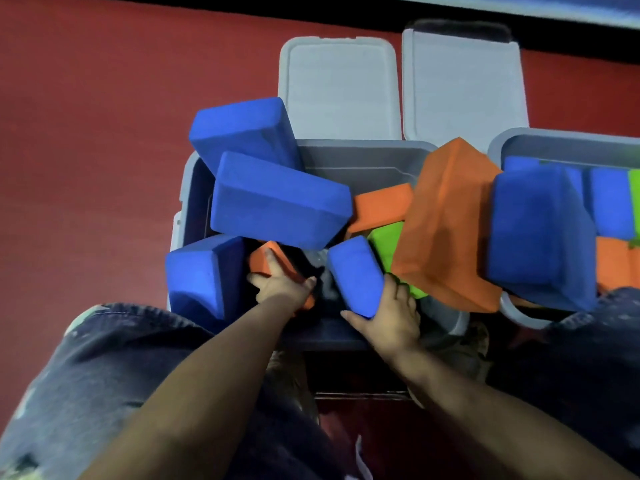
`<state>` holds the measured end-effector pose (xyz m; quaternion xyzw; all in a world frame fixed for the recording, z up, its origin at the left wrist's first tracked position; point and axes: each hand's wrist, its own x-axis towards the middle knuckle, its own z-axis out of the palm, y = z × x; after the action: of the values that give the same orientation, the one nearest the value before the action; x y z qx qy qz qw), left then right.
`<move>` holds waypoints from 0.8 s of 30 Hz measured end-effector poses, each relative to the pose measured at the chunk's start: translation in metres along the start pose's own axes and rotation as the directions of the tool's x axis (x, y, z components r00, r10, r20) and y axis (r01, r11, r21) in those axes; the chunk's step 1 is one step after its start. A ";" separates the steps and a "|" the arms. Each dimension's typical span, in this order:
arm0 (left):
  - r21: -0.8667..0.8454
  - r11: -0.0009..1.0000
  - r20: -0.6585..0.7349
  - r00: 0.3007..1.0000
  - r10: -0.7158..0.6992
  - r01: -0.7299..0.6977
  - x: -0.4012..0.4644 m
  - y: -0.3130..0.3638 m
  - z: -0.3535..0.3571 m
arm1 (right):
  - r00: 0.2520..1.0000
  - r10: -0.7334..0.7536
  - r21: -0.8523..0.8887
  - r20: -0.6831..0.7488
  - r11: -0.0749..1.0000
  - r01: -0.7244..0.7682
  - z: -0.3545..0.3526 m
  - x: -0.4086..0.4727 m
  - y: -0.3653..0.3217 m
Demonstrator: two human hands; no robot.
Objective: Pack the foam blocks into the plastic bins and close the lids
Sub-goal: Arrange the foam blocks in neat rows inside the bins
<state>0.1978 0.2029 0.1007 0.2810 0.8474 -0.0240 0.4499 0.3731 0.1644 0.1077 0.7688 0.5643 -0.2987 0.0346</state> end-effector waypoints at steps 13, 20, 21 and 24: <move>0.188 0.958 -0.026 0.974 0.227 -0.218 -0.013 -0.012 0.008 | 0.999 0.013 0.073 0.043 0.997 -0.016 -0.001 0.018 -0.011; 0.388 0.815 0.120 0.900 0.419 -0.431 -0.021 -0.004 0.013 | 0.989 0.038 0.148 0.145 0.987 -0.059 0.010 0.017 -0.014; 0.385 0.808 0.154 0.895 0.419 -0.445 -0.017 -0.004 0.012 | 0.986 0.045 0.140 0.161 0.988 -0.068 0.013 0.016 -0.014; 0.305 0.818 0.250 0.870 0.425 -0.487 -0.005 -0.006 0.008 | 0.976 0.076 0.136 0.203 0.985 -0.105 0.016 0.012 -0.014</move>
<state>0.2033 0.1938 0.0981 0.5502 0.6943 -0.0935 0.4544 0.3567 0.1735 0.0925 0.7610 0.4990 -0.4118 0.0477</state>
